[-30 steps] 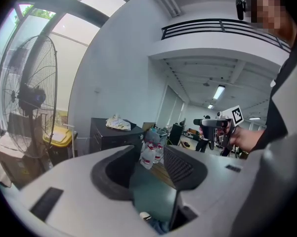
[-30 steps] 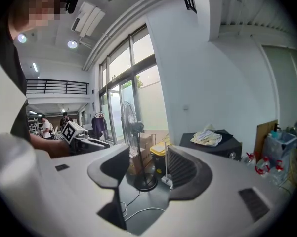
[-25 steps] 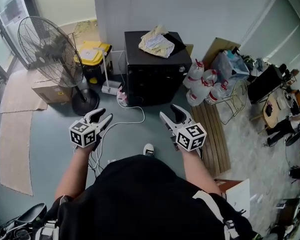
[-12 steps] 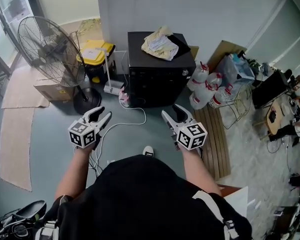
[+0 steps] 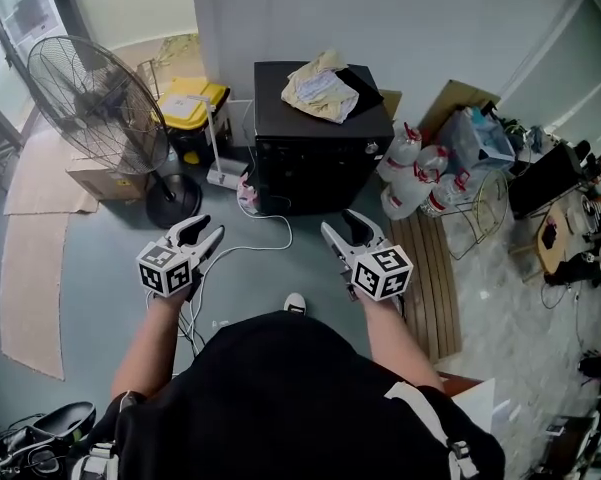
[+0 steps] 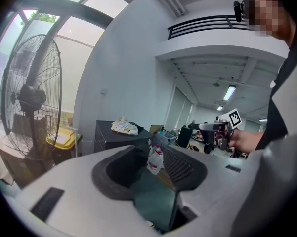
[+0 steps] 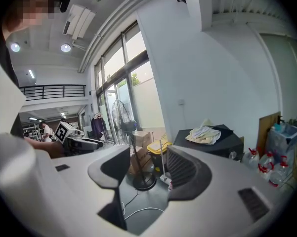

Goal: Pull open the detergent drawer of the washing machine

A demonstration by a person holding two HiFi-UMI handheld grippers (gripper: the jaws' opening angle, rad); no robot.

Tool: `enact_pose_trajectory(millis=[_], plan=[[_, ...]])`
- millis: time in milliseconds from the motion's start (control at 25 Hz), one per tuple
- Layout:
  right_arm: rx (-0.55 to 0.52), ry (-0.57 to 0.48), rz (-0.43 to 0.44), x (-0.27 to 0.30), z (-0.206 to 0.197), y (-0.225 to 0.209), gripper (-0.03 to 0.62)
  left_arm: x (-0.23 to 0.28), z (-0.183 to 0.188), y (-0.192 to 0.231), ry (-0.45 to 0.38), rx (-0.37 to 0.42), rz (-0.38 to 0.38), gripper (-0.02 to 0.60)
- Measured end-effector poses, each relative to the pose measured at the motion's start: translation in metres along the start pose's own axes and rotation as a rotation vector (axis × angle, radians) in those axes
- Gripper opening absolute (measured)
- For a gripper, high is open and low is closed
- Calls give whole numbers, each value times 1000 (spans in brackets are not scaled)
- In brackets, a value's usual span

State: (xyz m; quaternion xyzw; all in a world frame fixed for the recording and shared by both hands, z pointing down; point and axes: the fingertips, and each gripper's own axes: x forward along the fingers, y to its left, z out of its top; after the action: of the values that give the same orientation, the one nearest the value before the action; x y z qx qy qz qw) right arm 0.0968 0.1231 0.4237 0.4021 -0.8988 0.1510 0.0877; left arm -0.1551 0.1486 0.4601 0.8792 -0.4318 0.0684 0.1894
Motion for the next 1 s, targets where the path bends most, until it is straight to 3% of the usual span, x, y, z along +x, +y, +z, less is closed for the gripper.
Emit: enact_pose_trajectory(millis=[1000], plan=[[1,15,17,33,18,-74,235,77,22,11,34,9,-4,183]])
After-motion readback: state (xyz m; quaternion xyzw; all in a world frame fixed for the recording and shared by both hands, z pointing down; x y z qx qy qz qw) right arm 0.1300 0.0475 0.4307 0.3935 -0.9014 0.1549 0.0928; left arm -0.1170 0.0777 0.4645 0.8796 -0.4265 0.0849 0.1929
